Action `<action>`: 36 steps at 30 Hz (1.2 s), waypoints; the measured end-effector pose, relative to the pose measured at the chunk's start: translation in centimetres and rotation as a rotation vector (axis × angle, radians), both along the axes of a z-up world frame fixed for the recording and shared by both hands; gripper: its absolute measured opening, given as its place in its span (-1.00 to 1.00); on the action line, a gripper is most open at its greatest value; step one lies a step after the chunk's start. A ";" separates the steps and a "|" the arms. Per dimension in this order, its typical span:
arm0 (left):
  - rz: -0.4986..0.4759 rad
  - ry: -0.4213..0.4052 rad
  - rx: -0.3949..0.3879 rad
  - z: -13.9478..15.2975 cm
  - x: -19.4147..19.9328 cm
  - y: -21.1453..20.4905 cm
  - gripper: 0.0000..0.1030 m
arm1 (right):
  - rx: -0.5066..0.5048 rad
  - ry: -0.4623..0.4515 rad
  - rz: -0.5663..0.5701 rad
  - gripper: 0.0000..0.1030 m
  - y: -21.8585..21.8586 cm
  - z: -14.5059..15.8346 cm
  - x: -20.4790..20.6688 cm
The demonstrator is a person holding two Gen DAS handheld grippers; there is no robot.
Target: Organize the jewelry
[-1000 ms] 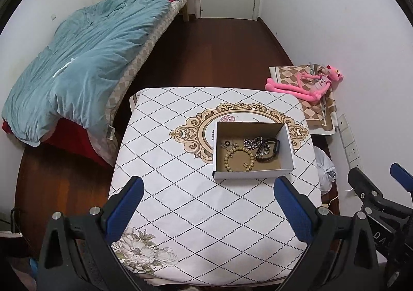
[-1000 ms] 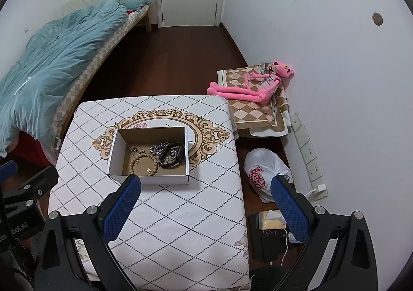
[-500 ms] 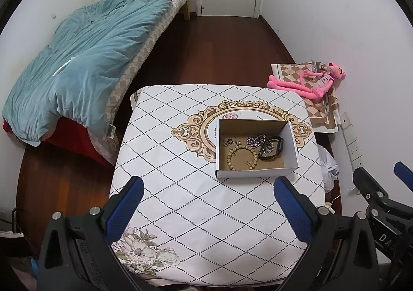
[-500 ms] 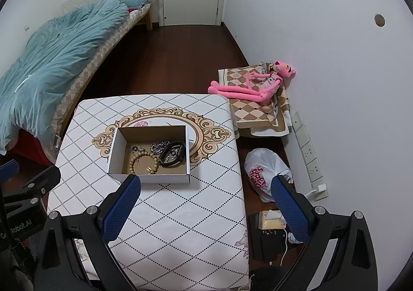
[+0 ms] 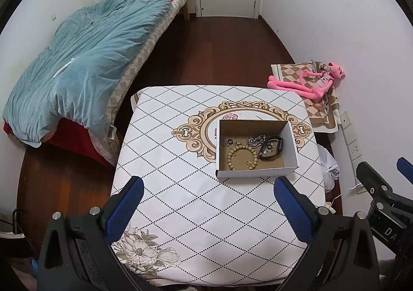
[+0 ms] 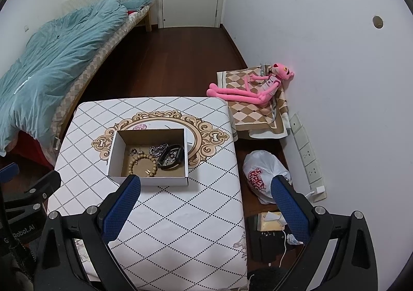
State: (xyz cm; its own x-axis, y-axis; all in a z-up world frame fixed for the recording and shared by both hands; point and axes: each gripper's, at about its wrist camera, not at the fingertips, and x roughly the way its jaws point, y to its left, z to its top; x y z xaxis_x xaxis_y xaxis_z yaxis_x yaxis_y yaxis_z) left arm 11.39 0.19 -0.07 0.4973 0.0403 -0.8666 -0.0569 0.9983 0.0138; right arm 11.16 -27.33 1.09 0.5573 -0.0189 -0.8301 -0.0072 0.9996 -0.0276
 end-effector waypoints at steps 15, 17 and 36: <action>-0.003 -0.009 0.005 0.6 0.0 -0.1 0.99 | 0.005 -0.014 0.005 0.98 0.0 0.8 -0.2; -0.004 -0.013 0.005 0.8 0.0 -0.1 0.99 | 0.006 -0.016 0.008 0.98 0.0 1.0 -0.1; -0.005 -0.026 0.005 1.7 -0.3 -0.2 0.99 | 0.010 -0.034 0.019 0.98 0.2 1.8 -0.2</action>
State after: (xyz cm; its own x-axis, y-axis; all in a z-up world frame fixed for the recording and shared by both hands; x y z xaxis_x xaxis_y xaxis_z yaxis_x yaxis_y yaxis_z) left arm 11.13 -0.02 1.62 0.5198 0.0418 -0.8533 -0.0518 0.9985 0.0173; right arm 10.98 -27.17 2.94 0.5857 0.0003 -0.8105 -0.0255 0.9995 -0.0181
